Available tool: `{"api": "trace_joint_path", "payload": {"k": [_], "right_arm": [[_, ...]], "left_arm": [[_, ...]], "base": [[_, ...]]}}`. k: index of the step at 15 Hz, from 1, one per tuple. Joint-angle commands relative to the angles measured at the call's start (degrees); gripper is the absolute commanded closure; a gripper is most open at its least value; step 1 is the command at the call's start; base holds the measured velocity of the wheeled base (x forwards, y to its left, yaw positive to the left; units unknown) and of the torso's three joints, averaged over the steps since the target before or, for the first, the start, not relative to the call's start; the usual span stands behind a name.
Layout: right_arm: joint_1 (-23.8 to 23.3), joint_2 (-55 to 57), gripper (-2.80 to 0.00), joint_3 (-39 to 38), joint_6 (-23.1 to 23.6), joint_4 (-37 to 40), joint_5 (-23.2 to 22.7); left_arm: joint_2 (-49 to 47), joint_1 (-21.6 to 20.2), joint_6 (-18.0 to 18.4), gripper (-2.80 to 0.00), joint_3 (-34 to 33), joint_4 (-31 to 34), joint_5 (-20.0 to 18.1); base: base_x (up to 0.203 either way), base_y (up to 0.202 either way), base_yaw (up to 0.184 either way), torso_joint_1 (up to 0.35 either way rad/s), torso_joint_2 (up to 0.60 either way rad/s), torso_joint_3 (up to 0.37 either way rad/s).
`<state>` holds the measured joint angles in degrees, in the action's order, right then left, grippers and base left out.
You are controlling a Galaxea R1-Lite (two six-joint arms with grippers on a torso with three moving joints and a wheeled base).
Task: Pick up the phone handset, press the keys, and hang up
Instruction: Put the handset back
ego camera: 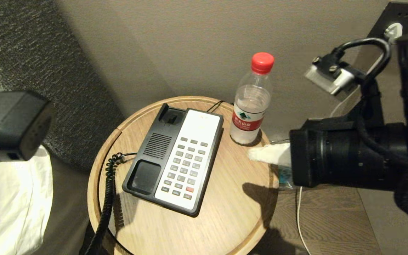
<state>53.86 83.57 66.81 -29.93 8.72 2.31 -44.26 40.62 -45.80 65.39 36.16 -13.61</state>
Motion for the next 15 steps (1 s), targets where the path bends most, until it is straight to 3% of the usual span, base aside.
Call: {"api": "trace_joint_path", "payload": {"k": [1,6,15], "right_arm": [[1.8,5.3,0.00,1.5,0.0,0.1,-0.5],[2.6,12.5,0.00,5.6,0.6,0.1,-0.3],[4.0,13.8,0.00,6.1,0.6,1.5,-0.2]], "left_arm": [[5.3,-0.1,-1.4,0.00,-0.7,0.4,-0.1],[8.9,-0.5,-2.1,0.00,-1.9,0.6,-0.1],[8.6,-0.6,-1.5,0.00,-4.4,0.3,0.4]], "base": [[0.000,0.000,0.000,0.000,0.00,0.000],[0.000,0.000,0.000,0.000,0.00,0.000],[0.000,0.000,0.000,0.000,0.00,0.000]]}}
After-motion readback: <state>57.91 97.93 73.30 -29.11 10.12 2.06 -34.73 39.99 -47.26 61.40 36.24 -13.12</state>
